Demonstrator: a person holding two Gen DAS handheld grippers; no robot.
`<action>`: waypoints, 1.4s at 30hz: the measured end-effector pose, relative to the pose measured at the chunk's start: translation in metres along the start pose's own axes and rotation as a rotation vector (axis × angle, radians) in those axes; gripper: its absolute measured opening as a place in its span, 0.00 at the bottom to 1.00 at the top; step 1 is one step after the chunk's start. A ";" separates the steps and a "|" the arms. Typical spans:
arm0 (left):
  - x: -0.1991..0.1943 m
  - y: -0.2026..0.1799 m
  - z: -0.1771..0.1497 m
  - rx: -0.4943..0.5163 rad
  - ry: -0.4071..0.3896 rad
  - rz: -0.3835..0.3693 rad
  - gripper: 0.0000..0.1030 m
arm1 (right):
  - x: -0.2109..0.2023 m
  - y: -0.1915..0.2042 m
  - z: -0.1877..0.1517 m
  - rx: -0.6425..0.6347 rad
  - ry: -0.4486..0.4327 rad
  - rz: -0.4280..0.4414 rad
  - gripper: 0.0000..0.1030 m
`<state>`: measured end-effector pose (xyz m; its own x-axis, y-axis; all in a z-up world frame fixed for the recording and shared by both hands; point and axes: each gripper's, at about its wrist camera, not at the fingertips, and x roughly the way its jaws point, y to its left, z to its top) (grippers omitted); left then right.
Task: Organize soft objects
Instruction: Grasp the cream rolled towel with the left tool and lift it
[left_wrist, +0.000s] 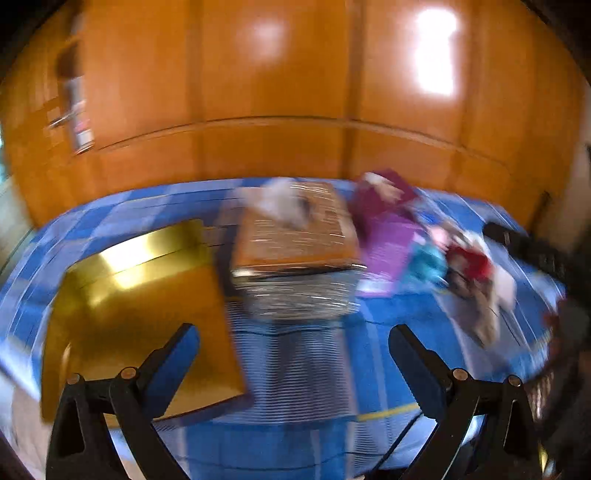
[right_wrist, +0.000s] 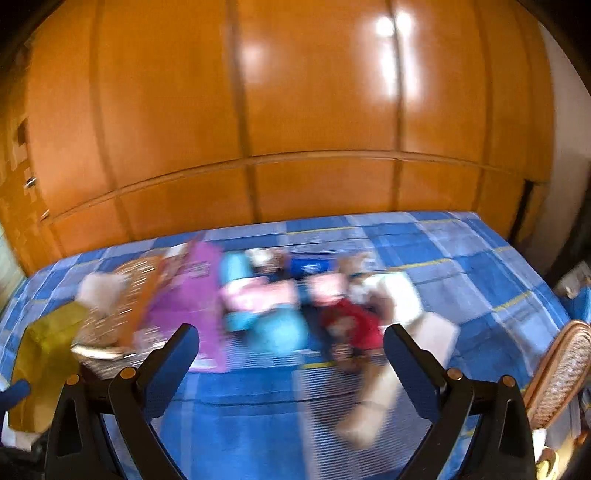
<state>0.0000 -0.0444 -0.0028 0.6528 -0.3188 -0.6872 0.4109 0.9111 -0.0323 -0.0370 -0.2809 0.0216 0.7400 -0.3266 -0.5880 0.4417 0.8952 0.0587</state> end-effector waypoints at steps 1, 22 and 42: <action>0.003 -0.010 0.001 0.042 0.005 -0.038 1.00 | 0.000 -0.014 0.003 0.020 0.002 -0.017 0.99; 0.120 -0.202 0.027 0.370 0.257 -0.382 1.00 | -0.001 -0.174 -0.005 0.280 0.120 -0.162 0.99; 0.104 -0.217 0.062 0.402 0.262 -0.639 0.20 | 0.027 -0.180 -0.013 0.289 0.243 -0.128 0.89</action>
<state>0.0183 -0.2917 -0.0222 0.0629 -0.6304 -0.7737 0.8857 0.3926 -0.2479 -0.1025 -0.4467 -0.0154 0.5432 -0.3177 -0.7772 0.6726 0.7187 0.1764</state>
